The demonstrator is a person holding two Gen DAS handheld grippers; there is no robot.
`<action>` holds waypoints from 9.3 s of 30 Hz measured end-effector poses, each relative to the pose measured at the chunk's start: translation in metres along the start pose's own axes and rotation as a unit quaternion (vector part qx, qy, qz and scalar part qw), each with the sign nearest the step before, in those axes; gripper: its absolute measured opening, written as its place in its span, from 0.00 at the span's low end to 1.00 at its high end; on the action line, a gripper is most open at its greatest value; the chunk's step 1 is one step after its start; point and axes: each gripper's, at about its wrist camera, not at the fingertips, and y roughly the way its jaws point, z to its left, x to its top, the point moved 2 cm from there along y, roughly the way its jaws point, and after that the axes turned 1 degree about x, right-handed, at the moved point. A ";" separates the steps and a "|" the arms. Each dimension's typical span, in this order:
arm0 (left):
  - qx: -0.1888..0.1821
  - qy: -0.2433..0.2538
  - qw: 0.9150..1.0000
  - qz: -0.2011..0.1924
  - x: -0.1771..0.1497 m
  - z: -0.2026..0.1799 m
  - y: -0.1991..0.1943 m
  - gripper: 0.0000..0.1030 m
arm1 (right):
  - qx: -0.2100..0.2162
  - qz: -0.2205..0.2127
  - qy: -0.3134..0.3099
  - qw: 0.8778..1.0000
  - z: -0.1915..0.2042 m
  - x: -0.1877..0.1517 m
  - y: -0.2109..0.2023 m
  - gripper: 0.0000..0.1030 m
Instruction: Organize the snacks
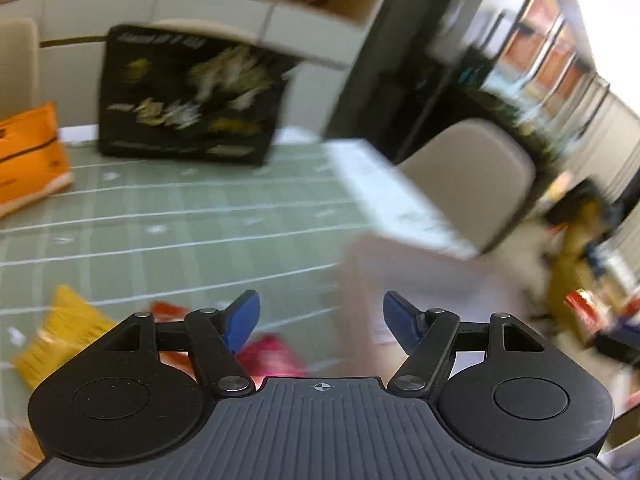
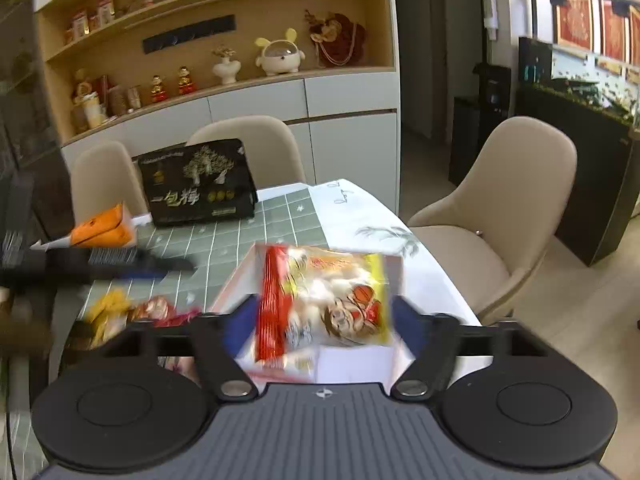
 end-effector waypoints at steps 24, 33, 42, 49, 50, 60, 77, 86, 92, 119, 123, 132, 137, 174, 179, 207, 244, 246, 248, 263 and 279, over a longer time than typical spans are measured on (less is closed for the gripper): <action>-0.069 0.066 0.992 0.088 -0.154 0.036 -0.088 0.52 | 0.124 0.193 -0.121 0.966 0.090 -0.143 0.011 0.51; 0.022 -0.058 0.996 -0.059 -0.126 0.087 -0.162 0.52 | 0.193 0.137 -0.047 0.971 0.167 -0.008 0.099 0.82; 0.054 -0.100 0.993 -0.042 -0.151 0.127 -0.174 0.52 | 0.064 0.095 -0.299 0.947 0.286 -0.044 0.226 0.79; 0.042 -0.118 0.991 -0.040 -0.164 0.136 -0.167 0.52 | 0.134 0.163 -0.163 0.964 0.241 -0.042 0.228 0.67; 0.041 -0.113 0.992 -0.039 -0.164 0.135 -0.166 0.52 | 0.143 0.169 -0.167 0.961 0.239 -0.046 0.220 0.66; 0.028 -0.054 0.997 -0.050 -0.133 0.117 -0.160 0.52 | 0.225 0.195 -0.241 0.924 0.219 -0.124 0.104 0.69; 0.147 0.028 0.989 -0.001 -0.047 0.139 -0.023 0.55 | 0.140 0.162 -0.142 0.966 0.111 -0.147 -0.008 0.73; 0.029 0.082 0.995 0.046 -0.128 0.071 -0.084 0.41 | 0.088 0.164 -0.114 0.976 0.078 -0.177 -0.006 0.73; -0.051 -0.001 0.996 0.078 -0.166 0.055 -0.125 0.37 | 0.069 0.150 -0.086 0.982 0.070 -0.176 0.003 0.73; 0.093 -0.016 0.994 0.064 -0.219 0.067 -0.168 0.31 | 0.205 0.152 -0.203 0.945 0.163 -0.191 -0.044 0.58; 0.063 0.034 0.995 0.065 -0.232 0.030 -0.177 0.30 | 0.144 0.135 -0.174 0.965 0.110 -0.178 -0.060 0.58; -0.084 0.060 0.995 0.000 -0.168 -0.051 -0.201 0.30 | 0.061 0.123 -0.083 0.987 0.028 -0.164 -0.075 0.58; -0.141 0.062 0.986 -0.056 -0.065 -0.104 -0.160 0.33 | 0.058 0.077 -0.051 0.994 0.008 -0.126 -0.098 0.58; 0.138 -0.076 0.988 -0.005 -0.101 0.143 -0.105 0.39 | 0.119 0.150 -0.043 0.981 0.065 -0.117 0.012 0.78; 0.073 -0.067 0.995 0.010 -0.143 0.108 -0.119 0.41 | 0.115 0.146 -0.098 0.978 0.086 -0.134 -0.006 0.78; 0.054 0.066 0.995 0.044 -0.188 0.056 -0.149 0.45 | 0.148 0.159 -0.111 0.970 0.129 -0.139 0.003 0.48; 0.064 0.109 0.985 0.121 -0.223 -0.035 -0.128 0.44 | 0.051 0.195 -0.111 0.973 0.110 -0.220 -0.054 0.76; 0.064 0.109 0.984 0.122 -0.224 -0.035 -0.129 0.47 | 0.066 0.197 -0.095 0.974 0.102 -0.214 -0.056 0.70; 0.062 0.111 0.984 0.125 -0.224 -0.036 -0.128 0.46 | 0.073 0.187 -0.079 0.977 0.091 -0.205 -0.062 0.69; -0.076 0.065 0.995 -0.018 -0.139 -0.083 -0.179 0.41 | -0.004 0.062 0.005 0.998 -0.004 -0.136 -0.122 0.68; -0.042 0.007 0.999 -0.016 -0.099 -0.039 -0.122 0.44 | -0.029 0.032 0.027 0.999 -0.024 -0.088 -0.114 0.68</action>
